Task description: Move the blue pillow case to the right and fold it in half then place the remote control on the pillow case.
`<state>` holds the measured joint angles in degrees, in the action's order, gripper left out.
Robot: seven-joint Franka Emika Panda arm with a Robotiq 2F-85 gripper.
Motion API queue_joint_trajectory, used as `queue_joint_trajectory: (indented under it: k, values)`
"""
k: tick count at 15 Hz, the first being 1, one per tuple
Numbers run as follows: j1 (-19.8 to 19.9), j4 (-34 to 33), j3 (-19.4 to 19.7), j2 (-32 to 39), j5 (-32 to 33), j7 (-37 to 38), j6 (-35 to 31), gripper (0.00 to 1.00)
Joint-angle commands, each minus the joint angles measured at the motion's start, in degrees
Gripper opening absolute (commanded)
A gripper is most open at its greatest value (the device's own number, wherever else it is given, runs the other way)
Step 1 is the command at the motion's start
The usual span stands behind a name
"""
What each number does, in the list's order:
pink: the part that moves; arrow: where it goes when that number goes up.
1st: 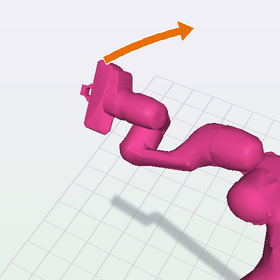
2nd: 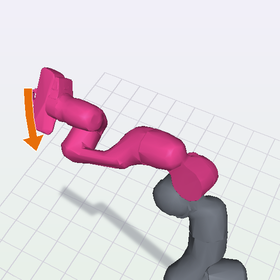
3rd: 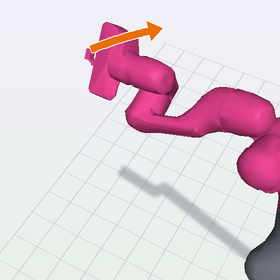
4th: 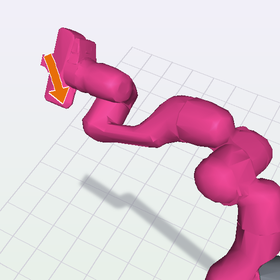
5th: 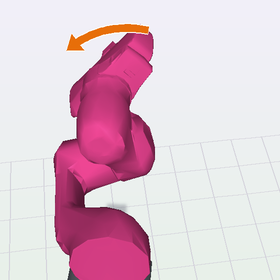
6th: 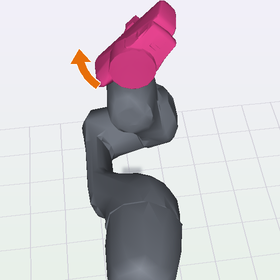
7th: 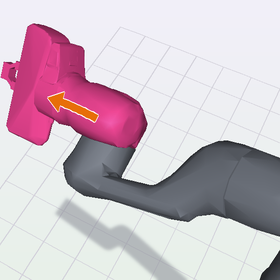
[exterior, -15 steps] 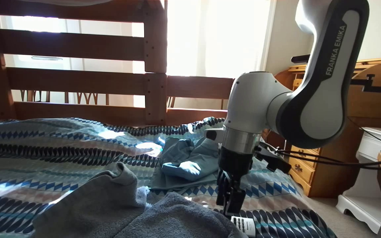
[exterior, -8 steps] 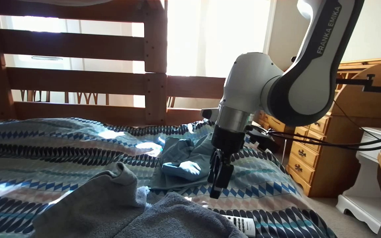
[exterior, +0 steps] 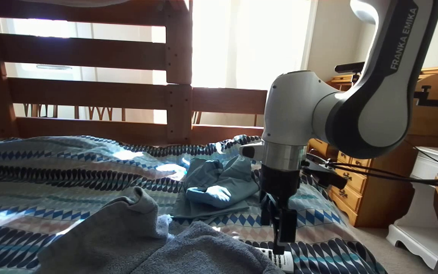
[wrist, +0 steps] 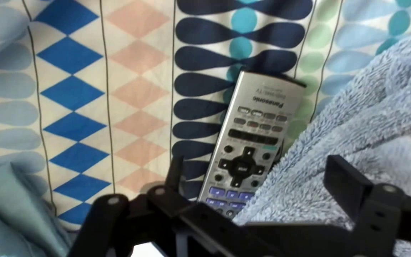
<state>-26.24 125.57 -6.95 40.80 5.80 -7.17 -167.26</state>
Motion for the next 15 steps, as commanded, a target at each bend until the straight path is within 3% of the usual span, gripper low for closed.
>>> queue_joint_trajectory:
  k: [1, 11, 15]
  values:
    - [-2.5, 0.9, 1.3, -0.2, 3.7, 3.1, 1.8, 1.0]
    - [-6.1, -0.5, 3.9, 3.4, 6.5, 5.7, -3.3, 1.0]
    - [-9.6, -1.1, 7.4, 5.4, 6.6, 6.4, -6.2, 1.0]
